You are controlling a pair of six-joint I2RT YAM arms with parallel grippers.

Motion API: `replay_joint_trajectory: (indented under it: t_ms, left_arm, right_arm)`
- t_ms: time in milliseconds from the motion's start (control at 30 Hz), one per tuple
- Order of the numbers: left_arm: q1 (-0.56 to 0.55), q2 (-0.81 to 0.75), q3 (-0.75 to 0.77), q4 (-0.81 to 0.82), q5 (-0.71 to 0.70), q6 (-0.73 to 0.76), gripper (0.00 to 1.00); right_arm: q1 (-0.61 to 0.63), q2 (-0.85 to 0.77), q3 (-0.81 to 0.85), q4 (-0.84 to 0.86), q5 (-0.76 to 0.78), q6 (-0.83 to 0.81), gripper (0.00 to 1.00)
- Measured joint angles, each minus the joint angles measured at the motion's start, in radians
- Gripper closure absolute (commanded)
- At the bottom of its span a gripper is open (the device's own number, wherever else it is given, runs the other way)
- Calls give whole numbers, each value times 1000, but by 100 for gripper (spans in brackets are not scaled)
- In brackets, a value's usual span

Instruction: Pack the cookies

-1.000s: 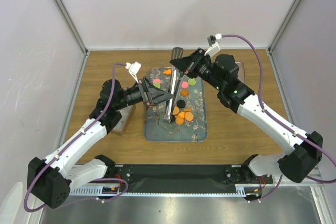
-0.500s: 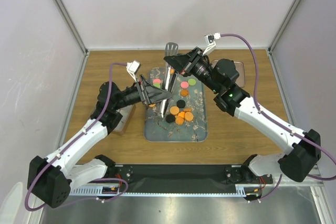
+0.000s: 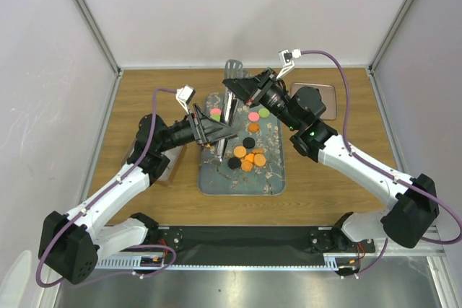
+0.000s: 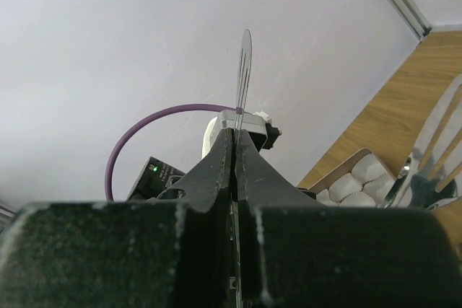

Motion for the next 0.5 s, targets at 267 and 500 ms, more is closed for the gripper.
replay_joint_trajectory:
  t_ms: [267,500]
  left_arm:
    - [0,0,-10,-4,6,-8,19]
    - [0,0,-18,-4,8,-8,20]
  right_arm:
    - [0,-32,-97,122,1,-6,100]
    - [0,-44,-143,229,-8,5,100]
